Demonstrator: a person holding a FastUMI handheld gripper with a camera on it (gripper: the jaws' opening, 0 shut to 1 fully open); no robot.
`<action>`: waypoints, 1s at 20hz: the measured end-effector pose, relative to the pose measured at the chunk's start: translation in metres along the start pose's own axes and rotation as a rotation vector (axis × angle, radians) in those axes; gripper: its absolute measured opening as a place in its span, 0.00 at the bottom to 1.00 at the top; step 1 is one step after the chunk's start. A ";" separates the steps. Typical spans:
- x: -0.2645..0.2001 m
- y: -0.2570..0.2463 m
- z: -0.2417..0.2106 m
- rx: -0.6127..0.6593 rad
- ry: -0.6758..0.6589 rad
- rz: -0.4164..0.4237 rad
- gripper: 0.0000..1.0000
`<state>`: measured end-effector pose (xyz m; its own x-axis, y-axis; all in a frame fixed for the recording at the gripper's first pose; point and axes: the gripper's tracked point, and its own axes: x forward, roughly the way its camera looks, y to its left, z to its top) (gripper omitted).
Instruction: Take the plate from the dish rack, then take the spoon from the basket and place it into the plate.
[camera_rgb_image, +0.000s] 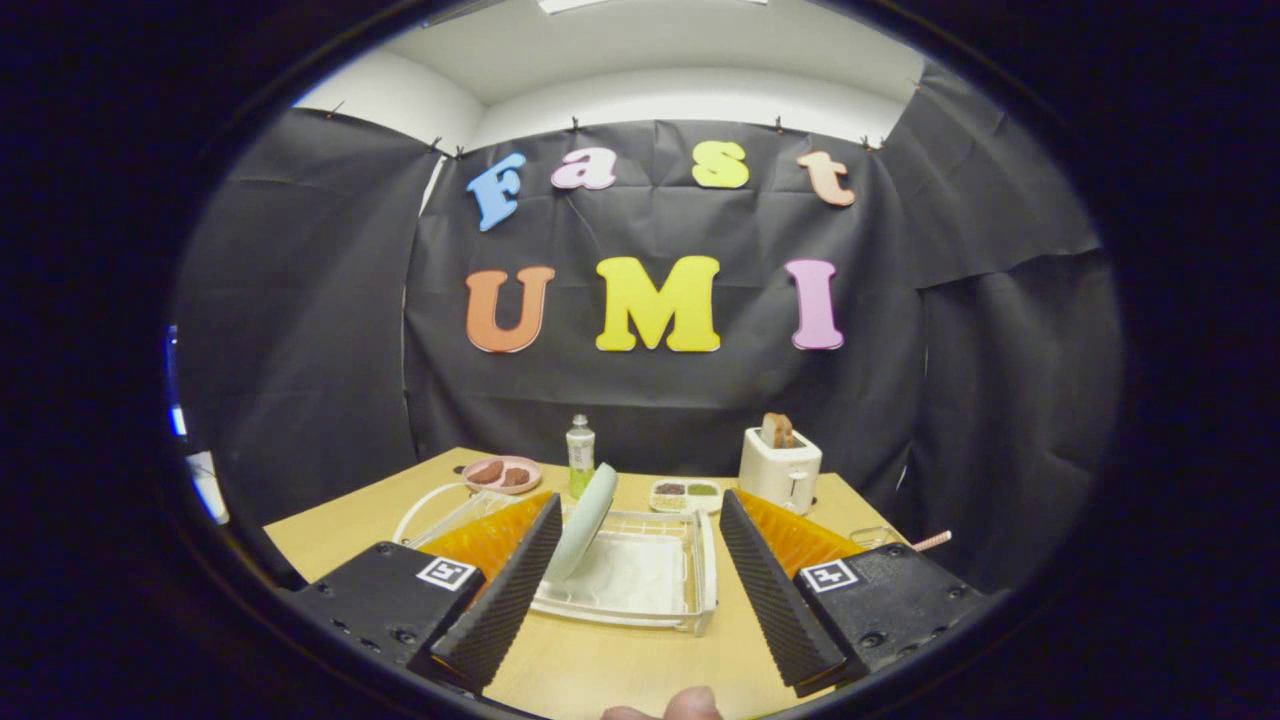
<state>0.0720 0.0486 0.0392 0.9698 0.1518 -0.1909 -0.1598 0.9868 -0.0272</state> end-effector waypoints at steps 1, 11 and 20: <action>0.011 0.001 0.007 -0.002 0.019 0.007 1.00; 0.121 0.046 0.027 -0.002 0.354 0.094 1.00; 0.199 0.046 -0.033 0.088 0.703 0.048 1.00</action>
<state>0.2511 0.1221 -0.0323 0.6090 0.1519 -0.7785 -0.1551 0.9853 0.0709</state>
